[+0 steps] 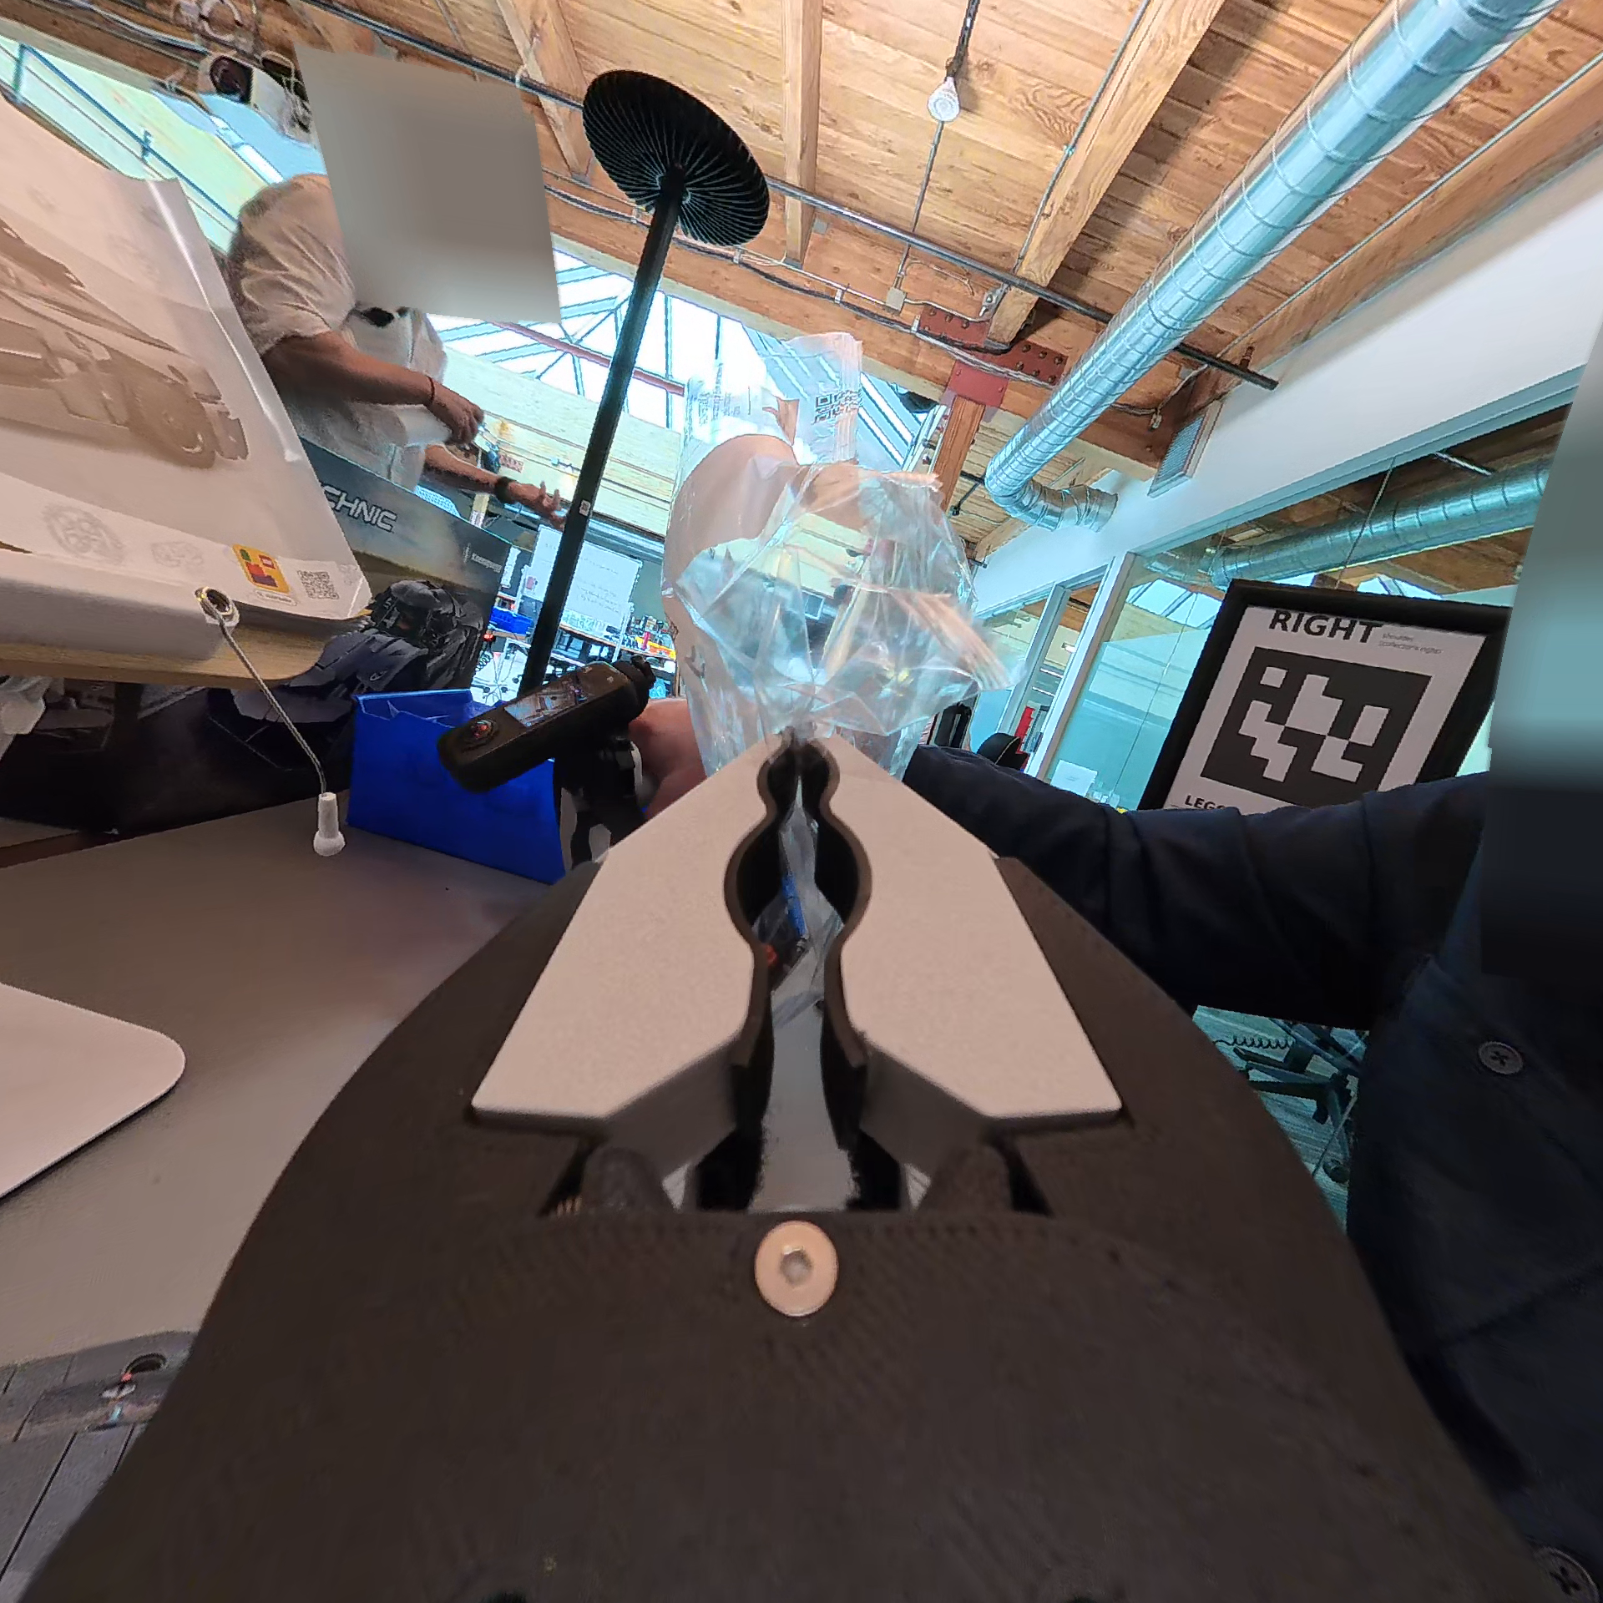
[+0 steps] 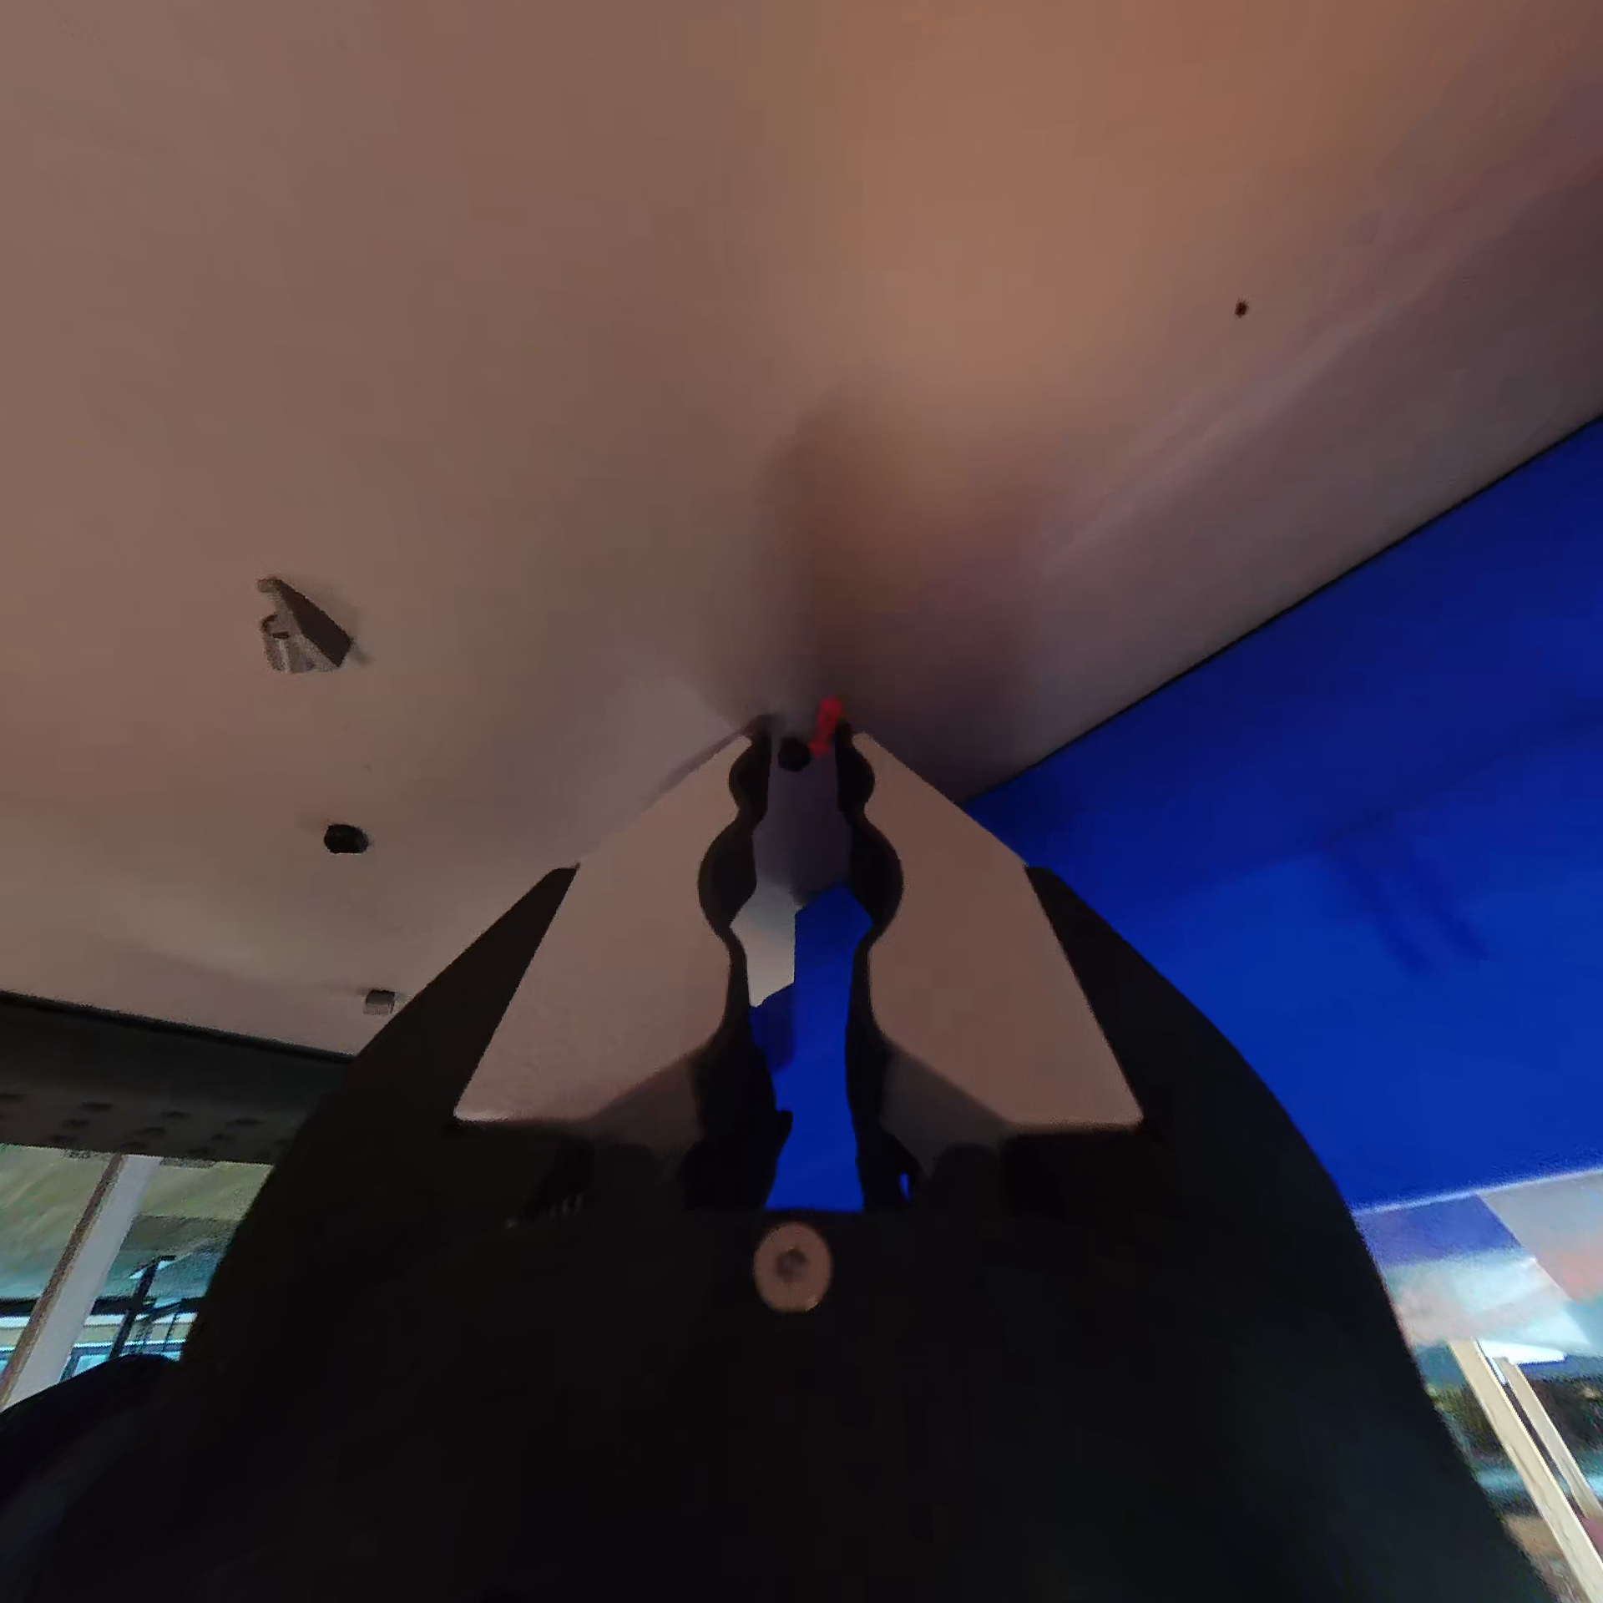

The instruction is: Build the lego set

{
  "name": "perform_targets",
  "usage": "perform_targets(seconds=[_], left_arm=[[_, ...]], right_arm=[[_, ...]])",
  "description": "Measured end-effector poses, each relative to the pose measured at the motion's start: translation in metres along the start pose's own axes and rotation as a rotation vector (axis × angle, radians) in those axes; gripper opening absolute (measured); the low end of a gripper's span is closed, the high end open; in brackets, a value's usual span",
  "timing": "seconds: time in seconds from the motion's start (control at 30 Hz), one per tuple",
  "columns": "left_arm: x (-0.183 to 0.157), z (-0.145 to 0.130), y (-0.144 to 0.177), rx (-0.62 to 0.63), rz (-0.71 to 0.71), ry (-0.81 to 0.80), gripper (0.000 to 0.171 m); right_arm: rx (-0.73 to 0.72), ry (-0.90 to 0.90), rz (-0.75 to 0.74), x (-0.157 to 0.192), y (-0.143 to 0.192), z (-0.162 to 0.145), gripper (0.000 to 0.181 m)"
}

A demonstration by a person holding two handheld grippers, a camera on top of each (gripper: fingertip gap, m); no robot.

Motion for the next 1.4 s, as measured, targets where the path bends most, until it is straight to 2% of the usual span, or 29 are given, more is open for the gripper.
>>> perform_targets(seconds=[0.2, 0.33, 0.5, 0.6, 0.77, 0.83, 0.9, 1.0, 1.07, 1.13, 1.3, 1.4], left_arm=[[0.0, 0.0, 0.0, -0.001, 0.001, -0.001, 0.0], [0.0, 0.0, 0.0, -0.001, 0.001, -0.001, 0.0], [0.001, 0.0, 0.0, 0.002, 0.002, 0.0, 0.0], [0.001, 0.0, 0.0, 0.0, 0.005, 0.001, 0.0], [0.003, -0.001, -0.001, 0.004, 0.005, 0.005, 0.0], [0.003, -0.003, -0.001, 0.009, 0.005, 0.008, 0.0], [0.003, -0.003, -0.001, 0.009, 0.005, 0.008, 0.0], [0.002, -0.002, -0.001, 0.004, 0.002, 0.008, 0.0], [0.0, -0.002, -0.001, 0.003, -0.001, 0.005, 0.0], [0.0, -0.002, -0.001, 0.001, -0.004, 0.005, 0.0], [-0.002, 0.0, -0.001, -0.007, -0.012, 0.005, 0.0], [-0.002, 0.002, 0.0, -0.013, -0.011, 0.003, 0.0]], right_arm=[[-0.013, 0.024, -0.006, 0.001, 0.0, 0.002, 0.002], [-0.035, 0.057, -0.028, 0.003, 0.001, 0.002, 0.001], [-0.154, 0.059, -0.023, 0.007, 0.022, 0.001, 0.001], [-0.339, 0.064, -0.021, 0.012, 0.071, -0.007, 0.002], [-0.917, 0.241, 0.047, 0.066, 0.223, -0.023, 0.001], [-1.032, 0.352, 0.058, 0.097, 0.266, -0.03, 0.001], [-1.065, 0.449, 0.039, 0.124, 0.287, -0.031, 0.002], [-1.035, 0.516, 0.044, 0.149, 0.291, -0.021, 0.001], [-0.993, 0.506, 0.046, 0.154, 0.285, -0.011, 0.002], [-0.949, 0.5, 0.053, 0.155, 0.276, -0.006, 0.02], [-0.969, 0.396, -0.007, 0.135, 0.276, -0.017, 0.023], [-0.867, 0.234, -0.111, 0.1, 0.25, -0.029, 0.017]])
Point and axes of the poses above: each gripper's, where its closed fingertips meet, y back along the fingers, z out of its top, x = y × z across the jaws, the point moved 3 cm from there along y, back along the fingers, and after that the axes turned 4 degrees about x, right-handed, at the moved point
